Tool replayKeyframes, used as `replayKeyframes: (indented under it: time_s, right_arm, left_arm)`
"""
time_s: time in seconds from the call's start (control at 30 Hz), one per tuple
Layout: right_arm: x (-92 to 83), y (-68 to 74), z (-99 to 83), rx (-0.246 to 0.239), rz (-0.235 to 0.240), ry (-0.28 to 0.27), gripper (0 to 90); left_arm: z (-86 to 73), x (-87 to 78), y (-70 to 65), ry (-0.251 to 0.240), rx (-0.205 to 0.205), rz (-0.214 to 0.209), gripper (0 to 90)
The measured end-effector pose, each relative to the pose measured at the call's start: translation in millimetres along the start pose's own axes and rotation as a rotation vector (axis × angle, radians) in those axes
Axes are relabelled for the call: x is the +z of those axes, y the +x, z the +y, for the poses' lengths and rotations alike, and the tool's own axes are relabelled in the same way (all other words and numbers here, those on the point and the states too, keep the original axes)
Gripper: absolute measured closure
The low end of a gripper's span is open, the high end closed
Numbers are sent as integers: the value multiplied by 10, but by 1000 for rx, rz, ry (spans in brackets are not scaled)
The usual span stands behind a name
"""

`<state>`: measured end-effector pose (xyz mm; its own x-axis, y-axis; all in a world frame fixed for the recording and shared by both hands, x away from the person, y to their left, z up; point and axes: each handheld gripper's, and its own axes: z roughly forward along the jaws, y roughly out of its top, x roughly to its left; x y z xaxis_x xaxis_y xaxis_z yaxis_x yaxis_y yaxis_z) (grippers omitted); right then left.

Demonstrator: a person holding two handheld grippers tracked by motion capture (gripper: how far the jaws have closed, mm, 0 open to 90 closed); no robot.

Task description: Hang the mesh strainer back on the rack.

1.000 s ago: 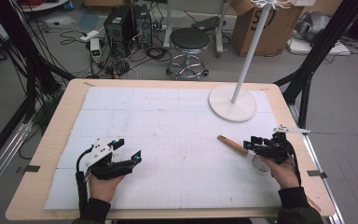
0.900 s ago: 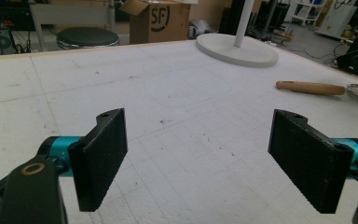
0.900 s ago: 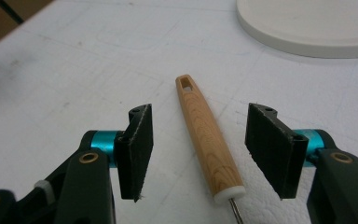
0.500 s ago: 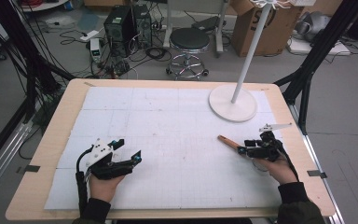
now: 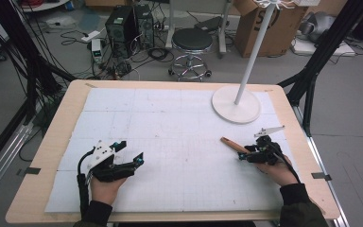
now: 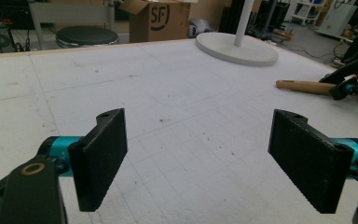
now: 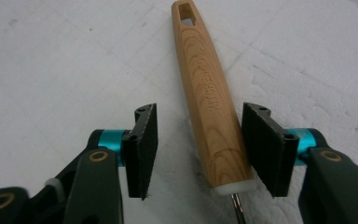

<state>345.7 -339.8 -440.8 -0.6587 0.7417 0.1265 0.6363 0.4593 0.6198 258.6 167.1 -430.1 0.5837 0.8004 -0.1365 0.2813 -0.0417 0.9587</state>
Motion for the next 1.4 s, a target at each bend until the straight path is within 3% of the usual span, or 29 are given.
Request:
replayKeyframes:
  time_s: [0.03, 0.07, 0.17, 0.3, 0.37, 0.4, 0.43, 0.53, 0.57, 0.63, 0.77, 0.83, 0.97, 1.07, 1.2, 1.3, 1.33, 1.37, 1.4]
  right_arm:
    - [7, 32, 6, -29, -32, 11, 535]
    - [7, 32, 6, -29, -32, 11, 535]
    - [37, 104, 93, -65, -86, 78, 537]
    - [41, 73, 119, -70, -59, 104, 544]
    - [65, 84, 232, -99, -62, 188, 554]
    - [65, 84, 232, -99, -62, 188, 554]
    - [88, 103, 311, -122, -63, 246, 569]
    - [106, 99, 355, -132, -56, 274, 590]
    - [105, 111, 366, -124, -56, 285, 611]
    - [109, 155, 400, -150, -59, 317, 680]
    - [121, 184, 434, -153, -73, 343, 684]
    - [116, 195, 420, -155, -83, 330, 686]
    - [49, 112, 275, -89, -43, 202, 687]
    - [27, 93, 192, -81, -20, 93, 686]
    - [-21, 119, 112, -104, -12, -33, 686]
    - [-83, 150, 113, -130, -23, -107, 686]
    - [-83, 150, 113, -130, -23, -107, 686]
    - [-120, 179, 128, -150, -40, -158, 687]
    - [-138, 186, 137, -141, -31, -176, 686]
  left_arm:
    - [0, 0, 1, 1, 1, -1, 201]
    - [0, 1, 0, 1, 0, -1, 201]
    - [-2, 6, -5, 2, 0, 0, 201]
    - [-1, 10, -10, 1, 2, 0, 201]
    - [-1, 13, -12, 5, 2, 2, 201]
    - [0, 11, -15, 4, 1, 2, 201]
    - [1, 7, -17, 2, 2, 2, 201]
    - [0, 4, -7, 1, 3, 6, 201]
    - [-3, 7, -5, 4, 1, 8, 201]
    - [-4, 6, 1, 1, 1, 11, 202]
    - [0, -4, -8, -6, 1, 9, 204]
    - [1, -5, -4, -7, 0, 12, 204]
    - [3, -5, -5, -9, 1, 12, 205]
    - [3, -2, -5, -7, 2, 14, 205]
    - [2, 0, -6, -4, 2, 16, 205]
    - [0, 2, -7, -4, 0, 15, 206]
    - [0, 2, -7, -4, 0, 15, 206]
    - [1, 1, -8, -5, 0, 16, 206]
    - [2, -1, -7, -5, 2, 17, 206]
